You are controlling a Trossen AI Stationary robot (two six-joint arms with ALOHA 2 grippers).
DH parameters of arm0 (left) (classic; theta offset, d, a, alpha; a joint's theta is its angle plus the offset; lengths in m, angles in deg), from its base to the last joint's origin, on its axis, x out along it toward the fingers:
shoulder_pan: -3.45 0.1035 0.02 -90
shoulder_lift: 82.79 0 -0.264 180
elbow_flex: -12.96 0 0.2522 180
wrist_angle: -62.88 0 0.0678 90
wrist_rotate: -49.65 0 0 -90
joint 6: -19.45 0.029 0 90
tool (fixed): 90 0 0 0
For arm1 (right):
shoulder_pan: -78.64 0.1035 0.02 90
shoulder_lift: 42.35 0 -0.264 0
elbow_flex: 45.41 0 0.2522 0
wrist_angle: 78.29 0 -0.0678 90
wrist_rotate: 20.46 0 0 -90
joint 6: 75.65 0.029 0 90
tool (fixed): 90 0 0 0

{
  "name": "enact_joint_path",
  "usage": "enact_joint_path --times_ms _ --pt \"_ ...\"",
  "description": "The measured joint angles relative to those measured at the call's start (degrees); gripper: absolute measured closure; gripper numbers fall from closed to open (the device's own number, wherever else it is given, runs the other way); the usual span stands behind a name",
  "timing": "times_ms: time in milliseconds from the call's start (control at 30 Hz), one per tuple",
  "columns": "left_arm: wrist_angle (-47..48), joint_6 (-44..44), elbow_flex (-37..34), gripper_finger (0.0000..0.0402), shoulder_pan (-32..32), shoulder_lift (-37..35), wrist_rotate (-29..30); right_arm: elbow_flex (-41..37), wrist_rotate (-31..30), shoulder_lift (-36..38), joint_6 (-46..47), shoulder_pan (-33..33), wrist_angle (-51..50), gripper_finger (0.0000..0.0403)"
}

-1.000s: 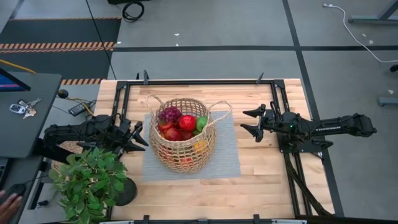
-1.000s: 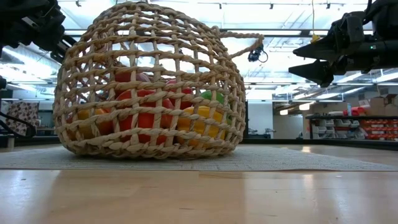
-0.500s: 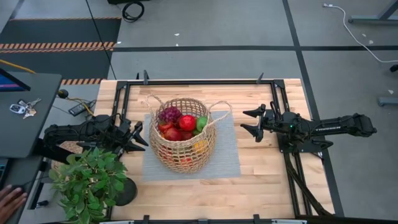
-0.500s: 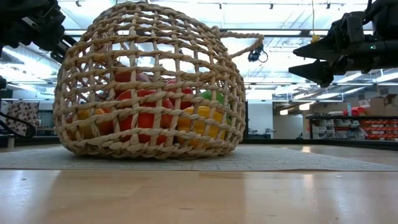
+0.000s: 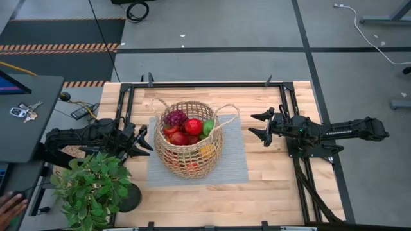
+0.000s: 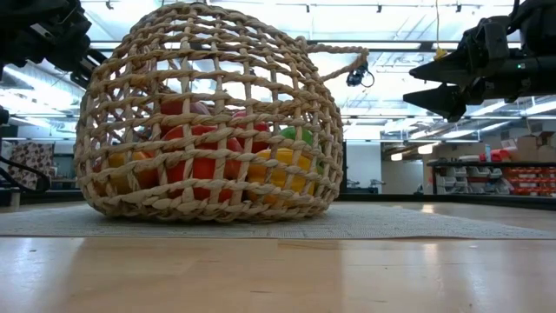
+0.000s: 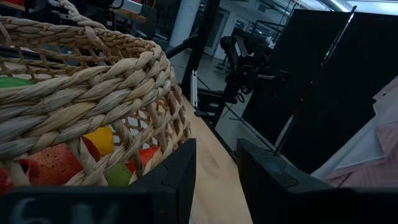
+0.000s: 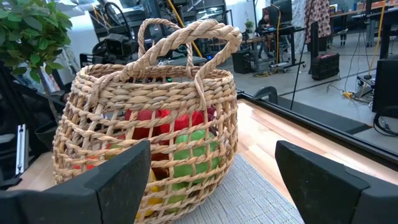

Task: Build produce basket
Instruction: Return to Home Position

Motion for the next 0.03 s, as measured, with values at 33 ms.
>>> enact_joint_path --times_ms 33 --pt "0.0 0.0 0.0 0.028 0.0 0.0 0.0 0.0 0.0 0.0 0.0 0.0 0.0 0.0055"
